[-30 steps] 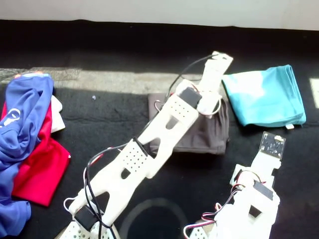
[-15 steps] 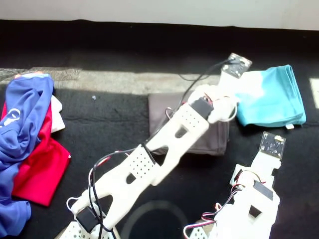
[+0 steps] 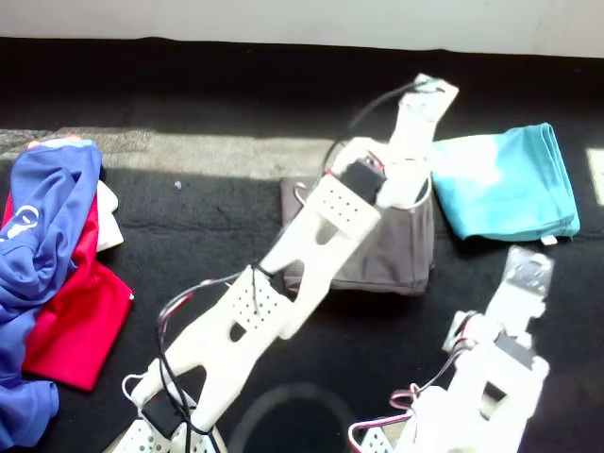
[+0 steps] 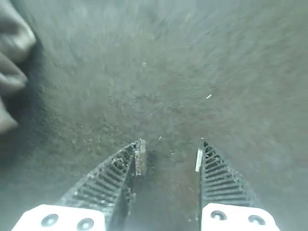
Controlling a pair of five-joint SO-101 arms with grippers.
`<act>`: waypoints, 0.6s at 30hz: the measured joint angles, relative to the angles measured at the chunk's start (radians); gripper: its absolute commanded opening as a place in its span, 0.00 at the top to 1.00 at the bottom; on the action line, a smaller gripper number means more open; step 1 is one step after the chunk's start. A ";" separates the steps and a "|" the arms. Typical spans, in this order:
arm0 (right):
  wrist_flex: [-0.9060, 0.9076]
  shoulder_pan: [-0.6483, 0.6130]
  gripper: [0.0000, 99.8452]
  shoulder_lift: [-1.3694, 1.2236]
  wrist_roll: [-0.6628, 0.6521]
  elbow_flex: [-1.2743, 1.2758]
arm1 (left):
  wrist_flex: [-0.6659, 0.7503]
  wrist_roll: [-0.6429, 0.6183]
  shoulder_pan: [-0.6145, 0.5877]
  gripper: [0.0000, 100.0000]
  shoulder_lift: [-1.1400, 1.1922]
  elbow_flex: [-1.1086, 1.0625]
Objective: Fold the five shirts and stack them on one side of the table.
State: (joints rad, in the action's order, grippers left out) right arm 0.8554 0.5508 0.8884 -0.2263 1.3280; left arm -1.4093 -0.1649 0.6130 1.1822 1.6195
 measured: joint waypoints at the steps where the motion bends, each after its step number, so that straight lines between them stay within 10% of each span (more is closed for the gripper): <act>1: 0.057 0.000 0.82 0.000 0.017 -0.066 | -0.075 0.009 -0.008 0.99 -0.038 0.002; 6: 0.316 -0.089 0.81 0.000 0.063 -0.413 | -0.338 0.167 -0.092 0.99 -0.143 0.002; 18: 0.497 -0.468 0.70 -0.462 0.252 -0.856 | -0.370 0.199 -0.187 0.99 -0.683 -0.445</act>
State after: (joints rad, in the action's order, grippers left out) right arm 1.3525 0.0829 0.4266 0.0253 0.4718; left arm -1.7791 0.0345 0.4258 0.4994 1.1745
